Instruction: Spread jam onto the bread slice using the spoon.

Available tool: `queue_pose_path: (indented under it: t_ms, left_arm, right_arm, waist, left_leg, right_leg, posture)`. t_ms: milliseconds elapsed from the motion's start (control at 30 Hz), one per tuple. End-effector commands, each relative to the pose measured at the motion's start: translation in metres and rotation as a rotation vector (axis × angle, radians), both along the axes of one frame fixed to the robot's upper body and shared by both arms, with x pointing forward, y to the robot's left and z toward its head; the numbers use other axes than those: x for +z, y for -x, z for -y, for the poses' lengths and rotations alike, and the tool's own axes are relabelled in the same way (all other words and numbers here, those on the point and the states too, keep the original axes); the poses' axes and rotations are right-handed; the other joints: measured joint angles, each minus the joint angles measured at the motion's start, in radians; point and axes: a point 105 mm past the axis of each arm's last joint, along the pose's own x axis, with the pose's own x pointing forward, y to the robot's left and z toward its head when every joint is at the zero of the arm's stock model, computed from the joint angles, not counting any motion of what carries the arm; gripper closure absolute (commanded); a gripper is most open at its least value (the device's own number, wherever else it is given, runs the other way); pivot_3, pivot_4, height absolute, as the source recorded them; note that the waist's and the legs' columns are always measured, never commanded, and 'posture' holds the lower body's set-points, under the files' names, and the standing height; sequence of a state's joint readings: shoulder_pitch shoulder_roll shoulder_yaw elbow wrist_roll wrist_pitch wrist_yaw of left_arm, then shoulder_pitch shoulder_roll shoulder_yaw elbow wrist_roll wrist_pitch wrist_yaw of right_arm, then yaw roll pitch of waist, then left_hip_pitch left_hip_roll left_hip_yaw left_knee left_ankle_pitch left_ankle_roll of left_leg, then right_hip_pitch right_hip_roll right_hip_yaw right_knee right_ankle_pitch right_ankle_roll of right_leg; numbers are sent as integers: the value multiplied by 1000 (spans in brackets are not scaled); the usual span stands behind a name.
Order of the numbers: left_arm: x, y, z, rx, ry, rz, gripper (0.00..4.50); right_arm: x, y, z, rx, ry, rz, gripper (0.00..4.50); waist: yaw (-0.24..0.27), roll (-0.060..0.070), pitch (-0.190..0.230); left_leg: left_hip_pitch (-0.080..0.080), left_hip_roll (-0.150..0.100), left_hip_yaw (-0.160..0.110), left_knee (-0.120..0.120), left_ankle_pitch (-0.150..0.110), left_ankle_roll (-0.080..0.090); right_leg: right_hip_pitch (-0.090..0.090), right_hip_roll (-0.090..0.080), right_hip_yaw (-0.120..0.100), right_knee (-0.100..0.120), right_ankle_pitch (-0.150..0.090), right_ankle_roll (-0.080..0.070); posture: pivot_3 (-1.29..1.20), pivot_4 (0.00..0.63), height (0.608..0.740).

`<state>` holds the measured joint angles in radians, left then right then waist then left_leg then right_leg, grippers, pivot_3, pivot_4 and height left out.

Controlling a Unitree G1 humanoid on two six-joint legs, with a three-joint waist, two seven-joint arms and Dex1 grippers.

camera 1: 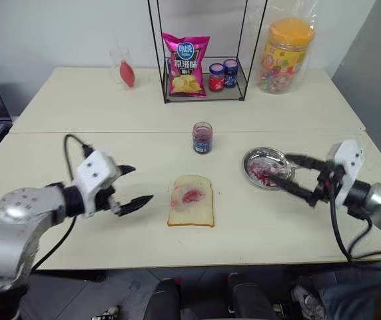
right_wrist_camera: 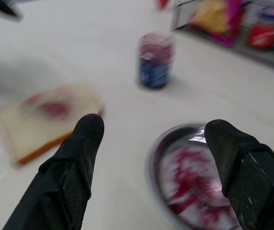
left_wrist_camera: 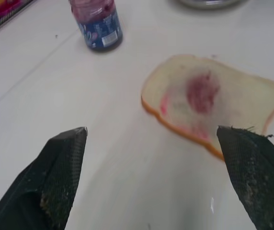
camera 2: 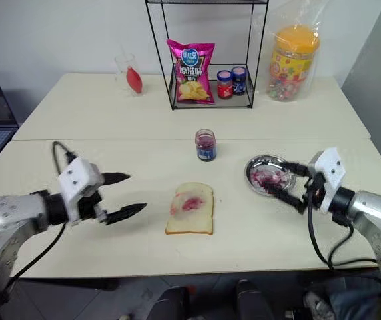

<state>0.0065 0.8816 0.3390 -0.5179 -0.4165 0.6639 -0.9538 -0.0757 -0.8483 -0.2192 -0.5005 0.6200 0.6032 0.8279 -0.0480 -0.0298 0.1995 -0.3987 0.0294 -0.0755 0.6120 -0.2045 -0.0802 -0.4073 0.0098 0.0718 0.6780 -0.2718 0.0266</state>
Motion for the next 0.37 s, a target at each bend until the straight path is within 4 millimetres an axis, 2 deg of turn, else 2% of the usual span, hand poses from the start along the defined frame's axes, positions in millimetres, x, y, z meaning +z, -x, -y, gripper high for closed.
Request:
queue_pose_path:
  t_ms: [33,367]
  left_arm:
    - [8,13,-4,-21,-83,55,0]
    - [7,9,0,-35,-29,44,0]
  right_arm:
    - [9,8,1,48,22,12,730]
    - [3,10,5,61,67,5,730]
  waist:
    - [0,-1,0]
    - [0,-2,0]
  left_leg:
    - [0,0,0,0,0,0]
    - [0,0,0,0,0,0]
  right_leg:
    - [0,0,0,0,0,0]
    - [0,0,0,0,0,0]
  posture:
    - [0,150,740]
    - [0,150,740]
